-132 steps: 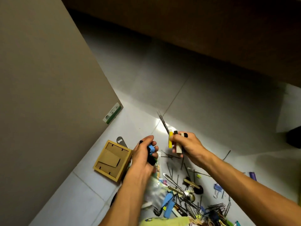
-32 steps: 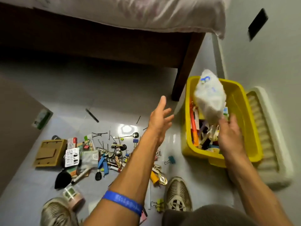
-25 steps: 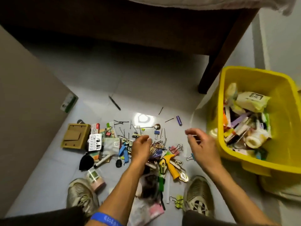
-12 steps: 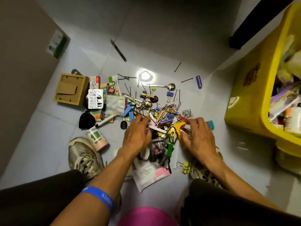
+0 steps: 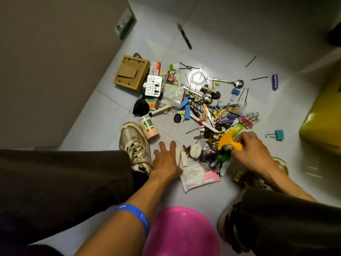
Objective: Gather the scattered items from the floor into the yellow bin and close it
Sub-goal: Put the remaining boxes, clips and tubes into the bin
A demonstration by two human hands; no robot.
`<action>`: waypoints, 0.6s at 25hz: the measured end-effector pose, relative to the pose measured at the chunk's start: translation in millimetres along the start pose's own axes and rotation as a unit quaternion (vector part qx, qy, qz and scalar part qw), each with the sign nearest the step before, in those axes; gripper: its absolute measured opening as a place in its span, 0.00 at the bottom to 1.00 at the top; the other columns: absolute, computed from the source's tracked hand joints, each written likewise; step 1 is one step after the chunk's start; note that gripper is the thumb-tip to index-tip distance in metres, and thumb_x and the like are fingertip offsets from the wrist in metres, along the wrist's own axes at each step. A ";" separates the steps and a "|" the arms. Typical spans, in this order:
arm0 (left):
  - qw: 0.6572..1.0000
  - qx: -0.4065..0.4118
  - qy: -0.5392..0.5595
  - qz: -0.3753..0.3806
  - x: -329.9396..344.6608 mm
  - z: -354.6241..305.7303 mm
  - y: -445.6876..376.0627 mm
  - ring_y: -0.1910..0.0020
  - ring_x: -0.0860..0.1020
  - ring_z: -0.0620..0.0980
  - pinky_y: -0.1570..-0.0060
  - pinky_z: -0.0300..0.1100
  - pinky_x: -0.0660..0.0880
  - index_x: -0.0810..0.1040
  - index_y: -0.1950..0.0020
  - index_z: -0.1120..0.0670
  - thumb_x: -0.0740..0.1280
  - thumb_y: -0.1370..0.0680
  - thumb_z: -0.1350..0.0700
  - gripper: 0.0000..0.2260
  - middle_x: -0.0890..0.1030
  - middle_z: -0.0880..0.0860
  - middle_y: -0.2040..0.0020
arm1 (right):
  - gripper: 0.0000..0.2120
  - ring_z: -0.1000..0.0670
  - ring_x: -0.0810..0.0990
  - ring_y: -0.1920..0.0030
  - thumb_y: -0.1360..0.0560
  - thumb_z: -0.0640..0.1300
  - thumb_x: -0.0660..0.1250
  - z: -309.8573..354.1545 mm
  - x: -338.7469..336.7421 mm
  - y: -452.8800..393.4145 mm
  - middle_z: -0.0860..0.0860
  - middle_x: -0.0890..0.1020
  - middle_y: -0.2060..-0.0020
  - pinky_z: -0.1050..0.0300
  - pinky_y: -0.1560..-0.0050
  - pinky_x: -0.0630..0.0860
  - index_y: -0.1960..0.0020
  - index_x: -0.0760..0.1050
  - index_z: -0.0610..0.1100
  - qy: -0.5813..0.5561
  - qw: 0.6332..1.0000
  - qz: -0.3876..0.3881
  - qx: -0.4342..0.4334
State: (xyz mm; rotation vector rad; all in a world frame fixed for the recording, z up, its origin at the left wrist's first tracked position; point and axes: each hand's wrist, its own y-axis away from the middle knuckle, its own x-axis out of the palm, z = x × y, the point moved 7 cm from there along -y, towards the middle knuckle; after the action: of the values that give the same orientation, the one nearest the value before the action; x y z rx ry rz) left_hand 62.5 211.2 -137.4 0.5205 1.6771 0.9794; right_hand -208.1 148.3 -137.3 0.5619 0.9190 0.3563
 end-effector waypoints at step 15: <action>0.879 -0.025 0.466 -0.092 -55.2 -11.9 -36.6 0.53 0.77 0.54 0.58 0.50 0.78 0.70 0.44 0.46 0.67 0.32 0.45 0.18 0.74 0.54 0.46 | 0.34 0.53 0.81 0.55 0.38 0.59 0.72 18.7 37.3 -14.0 0.54 0.80 0.46 0.67 0.59 0.70 0.34 0.66 0.61 0.077 0.979 0.061 -0.178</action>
State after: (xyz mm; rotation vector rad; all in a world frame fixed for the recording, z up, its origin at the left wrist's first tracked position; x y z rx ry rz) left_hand 74.4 145.1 -134.4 -0.2189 2.4759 1.2175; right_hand -170.9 150.6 -160.7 0.2625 0.9435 0.6681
